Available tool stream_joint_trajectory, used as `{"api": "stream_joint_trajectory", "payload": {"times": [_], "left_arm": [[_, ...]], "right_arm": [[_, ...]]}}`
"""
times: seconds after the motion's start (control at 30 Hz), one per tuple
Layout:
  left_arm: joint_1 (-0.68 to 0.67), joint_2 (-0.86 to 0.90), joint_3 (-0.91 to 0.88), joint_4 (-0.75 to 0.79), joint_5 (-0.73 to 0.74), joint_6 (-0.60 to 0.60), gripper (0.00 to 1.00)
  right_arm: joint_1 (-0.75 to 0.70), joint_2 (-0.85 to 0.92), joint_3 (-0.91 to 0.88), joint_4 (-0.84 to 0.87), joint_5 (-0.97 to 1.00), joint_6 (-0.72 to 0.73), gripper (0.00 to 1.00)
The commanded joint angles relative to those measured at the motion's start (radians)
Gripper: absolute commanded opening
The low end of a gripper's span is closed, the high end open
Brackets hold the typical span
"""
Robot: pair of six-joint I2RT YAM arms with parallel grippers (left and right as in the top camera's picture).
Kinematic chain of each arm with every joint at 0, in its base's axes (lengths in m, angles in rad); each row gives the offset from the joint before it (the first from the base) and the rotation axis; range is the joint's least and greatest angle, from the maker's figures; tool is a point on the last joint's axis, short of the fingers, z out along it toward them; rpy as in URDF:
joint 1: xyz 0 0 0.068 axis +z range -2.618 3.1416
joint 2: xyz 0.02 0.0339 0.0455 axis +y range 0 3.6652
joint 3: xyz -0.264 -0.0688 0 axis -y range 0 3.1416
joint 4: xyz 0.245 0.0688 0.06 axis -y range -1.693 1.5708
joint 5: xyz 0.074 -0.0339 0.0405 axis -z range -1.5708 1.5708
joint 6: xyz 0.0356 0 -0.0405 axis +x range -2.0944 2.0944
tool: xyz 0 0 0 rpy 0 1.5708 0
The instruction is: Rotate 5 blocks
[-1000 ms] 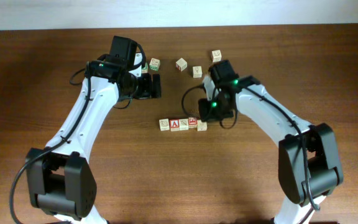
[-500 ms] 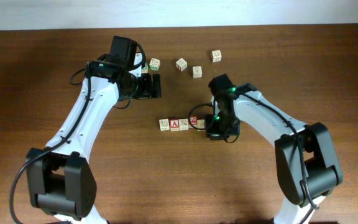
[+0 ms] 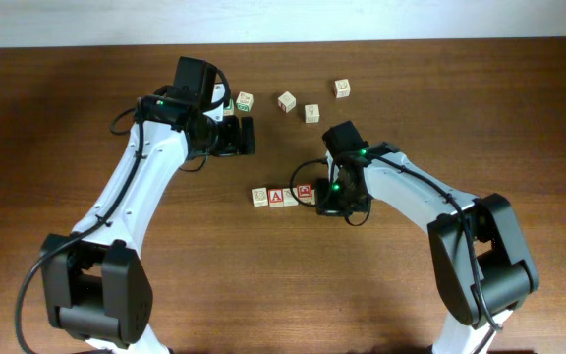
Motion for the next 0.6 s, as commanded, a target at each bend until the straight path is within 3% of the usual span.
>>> {"api": "stream_joint_trajectory", "payload": {"times": [0.0,0.57], "left_arm": [[-0.007,0.005,-0.002,-0.002,-0.004,0.003,0.99],[-0.007,0.005,-0.002,-0.002,-0.004,0.003,0.99]], "right_arm": [[0.011,-0.002,-0.006,0.012,0.01,0.009,0.04],[0.011,0.0,-0.006,0.067,0.009,0.009,0.04]]}}
